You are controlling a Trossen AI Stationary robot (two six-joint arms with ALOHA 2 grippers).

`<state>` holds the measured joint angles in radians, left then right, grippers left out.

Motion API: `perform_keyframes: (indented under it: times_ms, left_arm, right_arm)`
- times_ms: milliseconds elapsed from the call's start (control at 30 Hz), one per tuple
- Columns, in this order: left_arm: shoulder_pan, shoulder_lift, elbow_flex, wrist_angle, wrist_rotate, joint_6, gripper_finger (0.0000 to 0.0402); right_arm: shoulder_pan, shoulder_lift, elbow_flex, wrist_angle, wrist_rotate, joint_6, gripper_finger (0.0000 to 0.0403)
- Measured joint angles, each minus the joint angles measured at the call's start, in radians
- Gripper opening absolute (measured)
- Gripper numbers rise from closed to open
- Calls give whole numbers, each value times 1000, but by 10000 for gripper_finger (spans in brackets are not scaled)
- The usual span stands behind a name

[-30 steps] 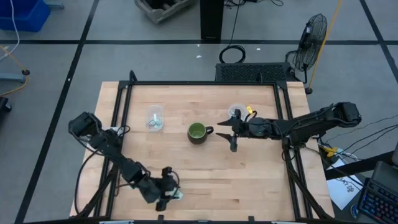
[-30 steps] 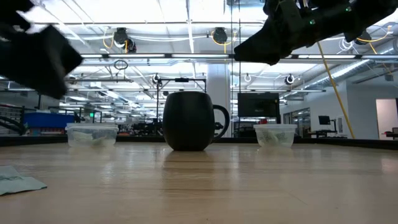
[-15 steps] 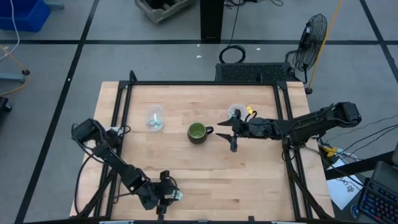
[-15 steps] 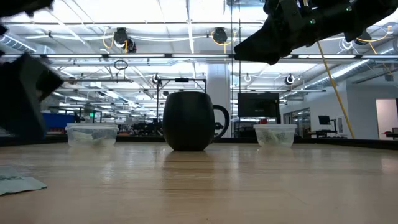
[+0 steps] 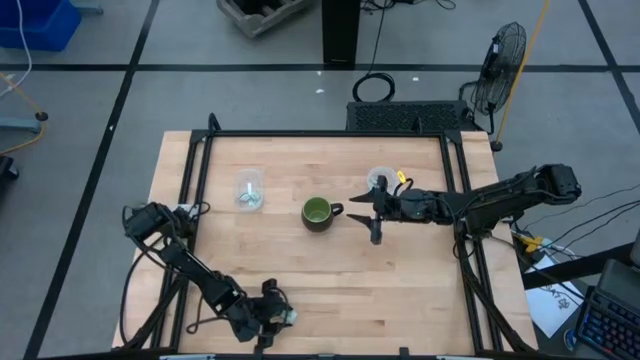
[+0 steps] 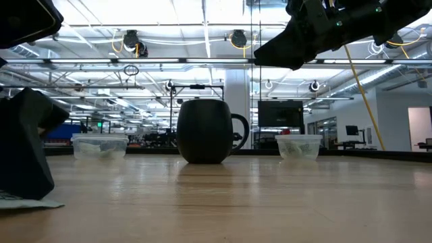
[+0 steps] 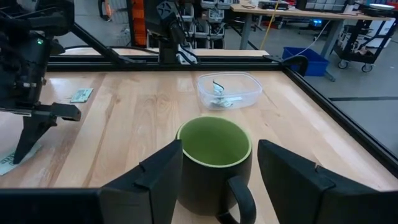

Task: Pick and place items into bin
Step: Put the green stevia packet into the left transparent bin

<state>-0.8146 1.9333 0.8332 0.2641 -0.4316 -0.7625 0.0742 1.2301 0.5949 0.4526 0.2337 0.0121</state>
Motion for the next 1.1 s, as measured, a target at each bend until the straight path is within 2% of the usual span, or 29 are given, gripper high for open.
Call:
perform_keyframes:
  times_ms: [133, 267, 600, 700, 833, 1100]
  left_arm:
    - [0, -1, 1, -73, -35, -18, 204]
    - [2, 0, 0, -121, -51, -26, 165]
    - [14, -6, -4, -111, -86, -22, 75]
    - [18, -36, -8, -117, -142, 29, 58]
    - [29, -115, -10, -204, -205, 84, 43]
    - [67, -308, -7, -499, -419, 23, 40]
  right_arm:
    - [0, 0, 0, 0, 0, -2, 201]
    - [0, 0, 0, 0, 0, -1, 201]
    - [0, 0, 0, 0, 0, -1, 201]
    - [0, 0, 0, 0, 0, 1, 201]
    - [0, 0, 0, 0, 0, 1, 201]
    - [0, 0, 0, -10, -3, 2, 201]
